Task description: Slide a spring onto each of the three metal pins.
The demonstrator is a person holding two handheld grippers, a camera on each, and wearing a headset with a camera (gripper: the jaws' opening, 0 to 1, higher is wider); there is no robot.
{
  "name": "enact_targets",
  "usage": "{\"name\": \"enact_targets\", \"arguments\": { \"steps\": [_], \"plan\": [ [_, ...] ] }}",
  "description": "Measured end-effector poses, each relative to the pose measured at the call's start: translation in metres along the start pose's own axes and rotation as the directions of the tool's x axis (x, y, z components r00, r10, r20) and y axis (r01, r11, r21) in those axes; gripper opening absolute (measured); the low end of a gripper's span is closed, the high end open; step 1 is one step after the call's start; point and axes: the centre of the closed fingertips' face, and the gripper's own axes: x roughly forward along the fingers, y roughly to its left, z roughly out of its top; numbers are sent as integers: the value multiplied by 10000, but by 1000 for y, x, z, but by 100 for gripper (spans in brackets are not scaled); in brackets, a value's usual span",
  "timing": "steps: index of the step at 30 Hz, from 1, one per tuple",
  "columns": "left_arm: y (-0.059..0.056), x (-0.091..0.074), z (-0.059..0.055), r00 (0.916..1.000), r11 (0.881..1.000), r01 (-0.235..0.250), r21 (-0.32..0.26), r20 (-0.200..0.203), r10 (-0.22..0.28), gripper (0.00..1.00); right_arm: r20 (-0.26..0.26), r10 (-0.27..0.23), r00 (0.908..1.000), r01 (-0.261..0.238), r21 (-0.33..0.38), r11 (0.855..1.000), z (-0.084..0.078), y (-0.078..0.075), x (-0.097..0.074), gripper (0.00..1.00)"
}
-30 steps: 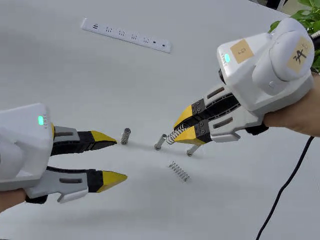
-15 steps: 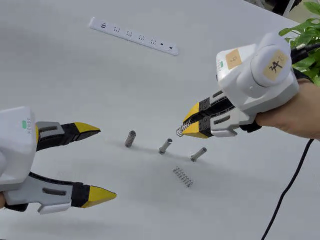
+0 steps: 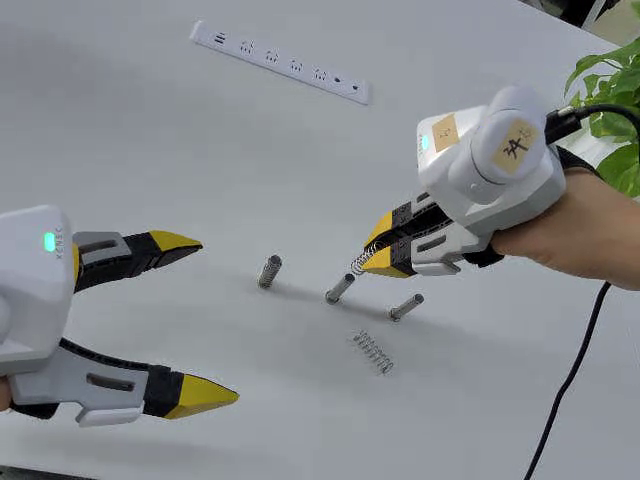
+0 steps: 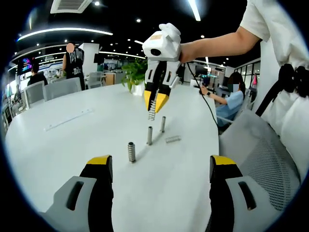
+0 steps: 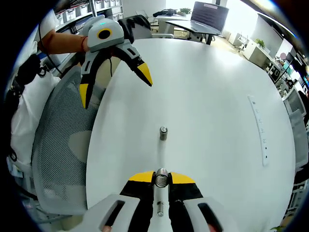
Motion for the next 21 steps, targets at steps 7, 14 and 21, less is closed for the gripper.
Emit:
{"name": "enact_targets", "arguments": {
  "steps": [7,14,21],
  "plan": [
    [0,1,-2,10000,9999,4,-104,39,-3,82,-140,80,9999,-80,25,10000,-6,-2,11,6],
    [0,3,-3,10000,9998,33,-197,60,-31,82,-234,149,9996,-149,26,9999,-10,-3,15,6],
    [-1,3,-4,10000,9996,65,-259,57,-63,82,-308,217,9993,-217,15,9998,-12,-5,19,6]
  ]
}}
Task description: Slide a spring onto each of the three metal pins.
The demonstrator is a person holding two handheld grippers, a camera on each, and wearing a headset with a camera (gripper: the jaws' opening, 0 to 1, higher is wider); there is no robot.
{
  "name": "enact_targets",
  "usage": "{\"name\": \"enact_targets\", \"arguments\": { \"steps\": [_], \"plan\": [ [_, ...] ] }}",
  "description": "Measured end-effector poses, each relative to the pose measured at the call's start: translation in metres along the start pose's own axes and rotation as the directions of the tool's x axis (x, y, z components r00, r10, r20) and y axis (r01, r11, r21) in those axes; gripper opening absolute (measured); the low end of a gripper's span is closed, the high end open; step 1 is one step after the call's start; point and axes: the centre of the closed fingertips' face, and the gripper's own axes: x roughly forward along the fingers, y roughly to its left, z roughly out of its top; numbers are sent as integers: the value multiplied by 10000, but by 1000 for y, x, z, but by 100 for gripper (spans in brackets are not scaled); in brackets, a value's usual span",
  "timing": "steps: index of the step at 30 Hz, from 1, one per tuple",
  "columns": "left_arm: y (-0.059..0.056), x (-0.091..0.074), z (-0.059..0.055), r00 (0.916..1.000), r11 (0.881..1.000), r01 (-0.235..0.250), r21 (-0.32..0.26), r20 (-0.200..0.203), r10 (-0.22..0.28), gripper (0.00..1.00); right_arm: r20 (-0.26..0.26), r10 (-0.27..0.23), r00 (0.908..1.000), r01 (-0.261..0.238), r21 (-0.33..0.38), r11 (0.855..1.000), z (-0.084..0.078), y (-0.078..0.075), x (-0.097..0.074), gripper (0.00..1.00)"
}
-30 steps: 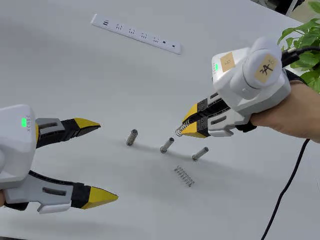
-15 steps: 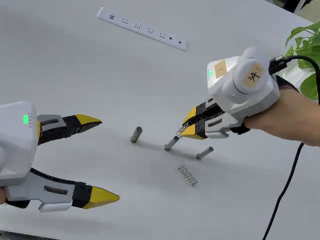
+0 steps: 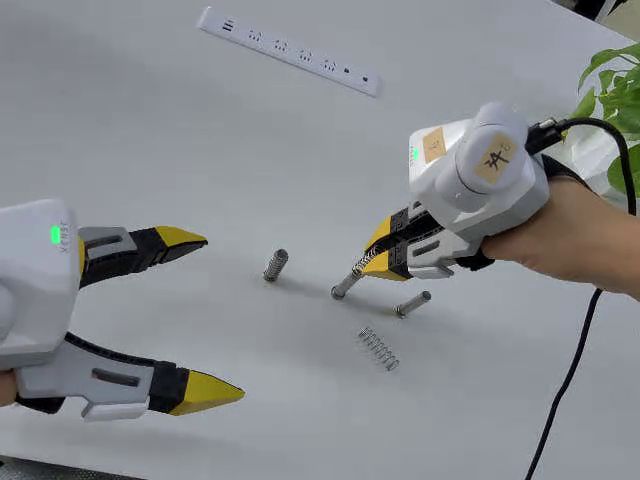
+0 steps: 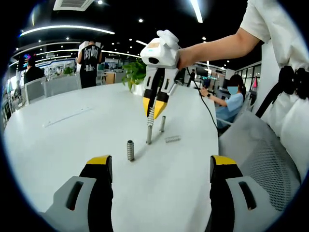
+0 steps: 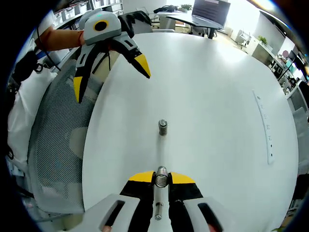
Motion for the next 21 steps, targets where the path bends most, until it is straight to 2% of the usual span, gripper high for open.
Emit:
{"name": "enact_targets", "arguments": {
  "steps": [21],
  "plan": [
    [0,-1,-4,10000,9999,25,-139,-7,-25,82,-95,197,9998,-197,-57,9998,-3,1,14,6]
  ]
}}
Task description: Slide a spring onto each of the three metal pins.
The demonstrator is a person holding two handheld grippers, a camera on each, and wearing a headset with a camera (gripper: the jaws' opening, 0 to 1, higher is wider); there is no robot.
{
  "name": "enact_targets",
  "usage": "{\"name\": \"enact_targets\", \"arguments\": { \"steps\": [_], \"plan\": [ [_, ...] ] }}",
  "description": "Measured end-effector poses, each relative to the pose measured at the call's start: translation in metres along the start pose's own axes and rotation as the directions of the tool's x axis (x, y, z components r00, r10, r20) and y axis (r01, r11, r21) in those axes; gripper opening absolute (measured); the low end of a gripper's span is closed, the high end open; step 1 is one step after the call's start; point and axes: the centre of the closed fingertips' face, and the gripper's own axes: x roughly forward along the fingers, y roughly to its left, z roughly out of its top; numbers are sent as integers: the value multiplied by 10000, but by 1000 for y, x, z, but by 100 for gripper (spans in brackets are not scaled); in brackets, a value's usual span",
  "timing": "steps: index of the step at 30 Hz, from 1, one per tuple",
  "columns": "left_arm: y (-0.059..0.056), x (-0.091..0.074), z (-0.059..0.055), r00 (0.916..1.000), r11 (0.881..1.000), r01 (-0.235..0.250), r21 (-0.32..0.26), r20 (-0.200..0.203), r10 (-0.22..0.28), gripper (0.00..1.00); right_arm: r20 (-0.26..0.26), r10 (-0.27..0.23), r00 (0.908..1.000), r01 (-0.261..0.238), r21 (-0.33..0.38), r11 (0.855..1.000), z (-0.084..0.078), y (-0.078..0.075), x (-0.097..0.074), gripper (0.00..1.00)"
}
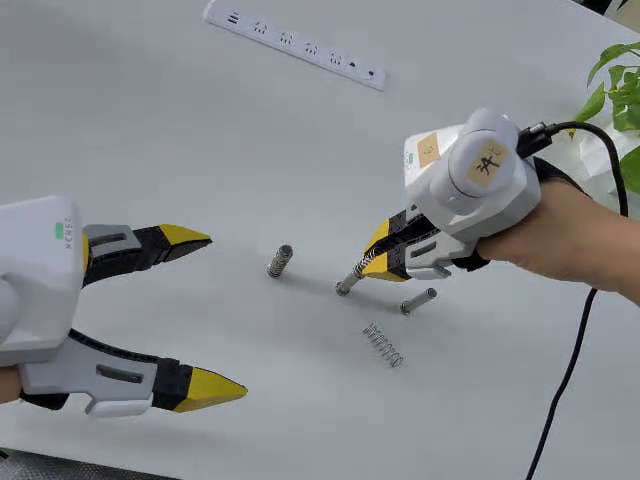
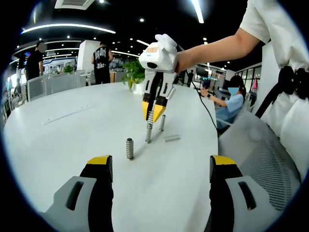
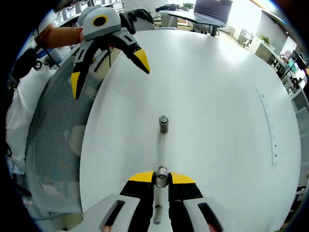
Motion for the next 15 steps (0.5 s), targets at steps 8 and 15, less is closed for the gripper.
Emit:
{"name": "enact_targets", "arguments": {
  "steps": [8,15],
  "plan": [
    [0,0,-1,10000,10000,7,-47,-32,-7,81,-10,57,10000,-57,2,10000,-2,1,8,6],
    [-1,0,-3,10000,9999,20,-122,-63,-21,81,-103,91,9999,-92,-93,9999,-4,1,15,6]
  ]
}}
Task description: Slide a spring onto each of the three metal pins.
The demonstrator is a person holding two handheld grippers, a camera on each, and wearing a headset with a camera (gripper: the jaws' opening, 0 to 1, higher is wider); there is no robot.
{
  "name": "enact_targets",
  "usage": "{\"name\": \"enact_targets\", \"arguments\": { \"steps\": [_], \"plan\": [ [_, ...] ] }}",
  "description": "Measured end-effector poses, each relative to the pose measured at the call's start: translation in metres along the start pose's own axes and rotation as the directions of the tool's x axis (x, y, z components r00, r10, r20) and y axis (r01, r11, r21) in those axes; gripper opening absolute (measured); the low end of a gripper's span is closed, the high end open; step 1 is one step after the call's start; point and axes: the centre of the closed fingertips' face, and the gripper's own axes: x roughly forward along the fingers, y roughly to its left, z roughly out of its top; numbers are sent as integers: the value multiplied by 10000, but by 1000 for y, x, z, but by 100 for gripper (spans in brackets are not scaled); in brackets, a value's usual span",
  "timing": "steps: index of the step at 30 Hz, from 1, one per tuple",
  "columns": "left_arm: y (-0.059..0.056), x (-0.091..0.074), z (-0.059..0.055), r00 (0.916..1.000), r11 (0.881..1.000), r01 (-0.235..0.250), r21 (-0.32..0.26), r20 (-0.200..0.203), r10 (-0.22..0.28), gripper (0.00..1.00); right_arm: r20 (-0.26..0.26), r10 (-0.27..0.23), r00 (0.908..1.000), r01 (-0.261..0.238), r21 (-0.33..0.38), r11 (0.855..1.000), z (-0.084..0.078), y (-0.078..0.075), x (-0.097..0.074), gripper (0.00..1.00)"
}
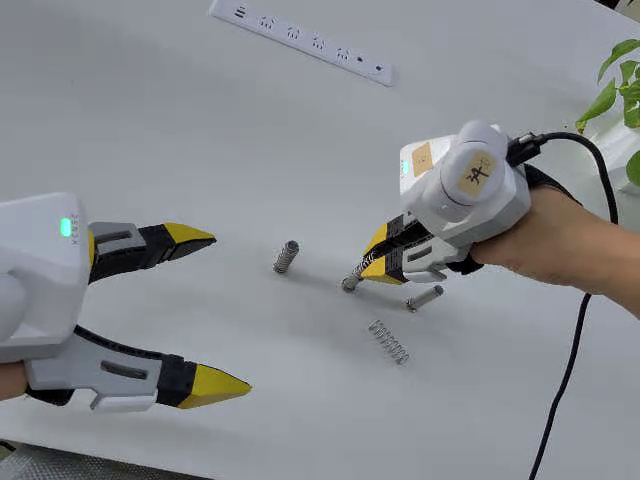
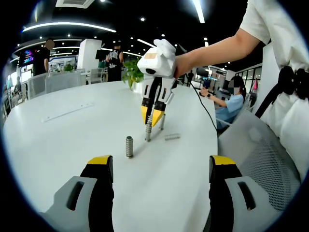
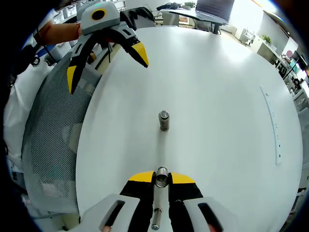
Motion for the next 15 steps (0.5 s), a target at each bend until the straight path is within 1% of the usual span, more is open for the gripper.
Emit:
{"name": "enact_targets", "arguments": {
  "steps": [9,15],
  "plan": [
    [0,1,-3,10000,10000,42,18,-85,-42,81,-52,41,10000,-41,-35,10000,-2,-2,7,6],
    [2,2,-3,9999,10000,50,65,-129,-49,83,-60,64,10000,-64,-27,10000,-4,-2,12,6]
  ]
}}
